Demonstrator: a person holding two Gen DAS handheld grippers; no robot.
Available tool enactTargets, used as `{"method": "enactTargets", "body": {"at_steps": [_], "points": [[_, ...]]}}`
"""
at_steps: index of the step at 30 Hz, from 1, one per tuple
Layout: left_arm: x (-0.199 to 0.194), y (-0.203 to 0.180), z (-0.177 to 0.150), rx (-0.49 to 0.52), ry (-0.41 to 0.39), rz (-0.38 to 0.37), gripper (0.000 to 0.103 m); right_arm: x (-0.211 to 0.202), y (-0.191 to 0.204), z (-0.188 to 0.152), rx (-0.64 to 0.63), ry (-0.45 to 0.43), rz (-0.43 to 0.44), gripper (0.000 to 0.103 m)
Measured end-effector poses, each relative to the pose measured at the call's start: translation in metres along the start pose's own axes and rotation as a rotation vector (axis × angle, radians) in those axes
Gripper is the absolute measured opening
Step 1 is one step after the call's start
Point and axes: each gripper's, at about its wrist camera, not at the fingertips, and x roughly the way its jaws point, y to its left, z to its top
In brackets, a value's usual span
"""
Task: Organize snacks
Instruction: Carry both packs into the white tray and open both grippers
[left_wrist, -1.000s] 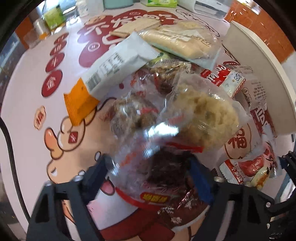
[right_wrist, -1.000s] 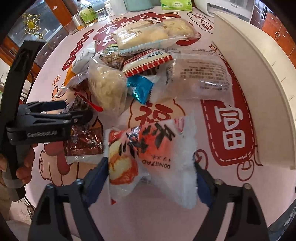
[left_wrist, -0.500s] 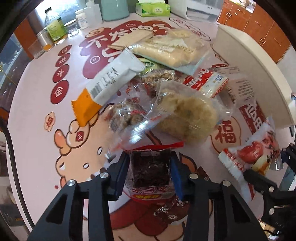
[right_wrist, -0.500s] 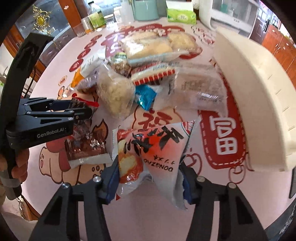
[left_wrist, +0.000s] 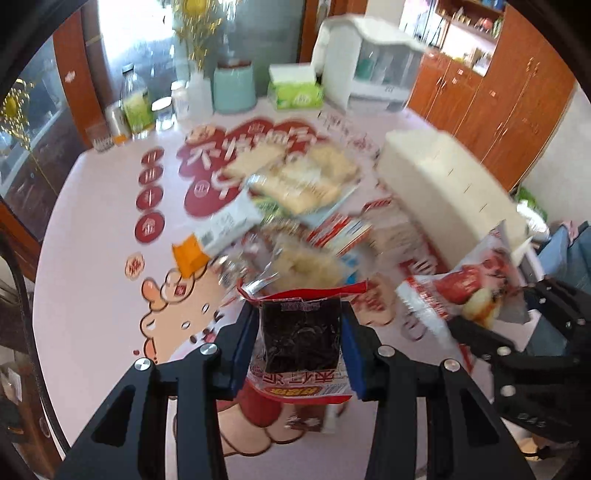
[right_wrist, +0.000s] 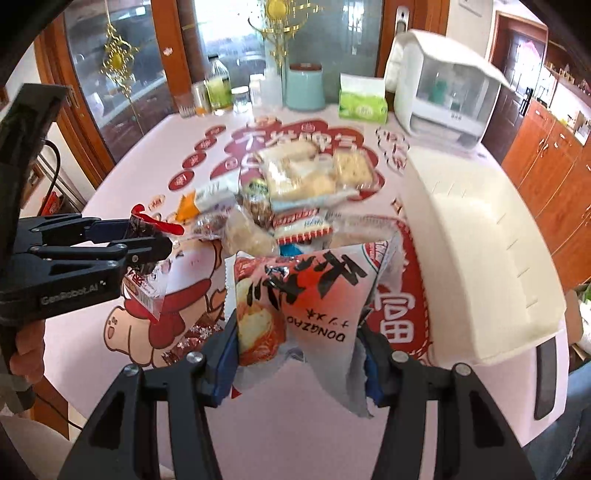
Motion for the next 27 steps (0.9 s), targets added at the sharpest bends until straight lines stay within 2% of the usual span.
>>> {"method": "enactTargets", "body": {"at_steps": [5,7,11,15,18,20,27], "points": [[-0.031,-0.044,0.027,-0.002,-0.096,-0.033,0.041,-0.031,-0.027,0.007,-0.002,-0.078,0.010,0.055],[-0.038,-0.075,0.044,-0.009,-0.123,-0.049,0.041,-0.043,-0.047,0.011,-0.001,-0.108,0.001,0.055],[-0.034,-0.140,0.075,0.020,-0.155,-0.060,0.041,-0.063,-0.095,0.016,0.010,-0.138,-0.022,0.056],[-0.015,-0.200,0.109,0.024,-0.181,-0.046,0.042,-0.073,-0.154,0.015,0.018,-0.149,-0.084,0.056],[0.010,-0.235,0.134,0.007,-0.177,-0.023,0.042,-0.067,-0.194,0.016,0.015,-0.138,-0.149,0.057],[0.035,-0.254,0.150,-0.006,-0.147,0.001,0.042,-0.056,-0.216,0.016,0.010,-0.118,-0.199,0.058],[0.099,-0.279,0.171,-0.007,-0.037,0.079,0.042,-0.019,-0.273,0.018,0.056,-0.044,-0.200,0.059]]}}
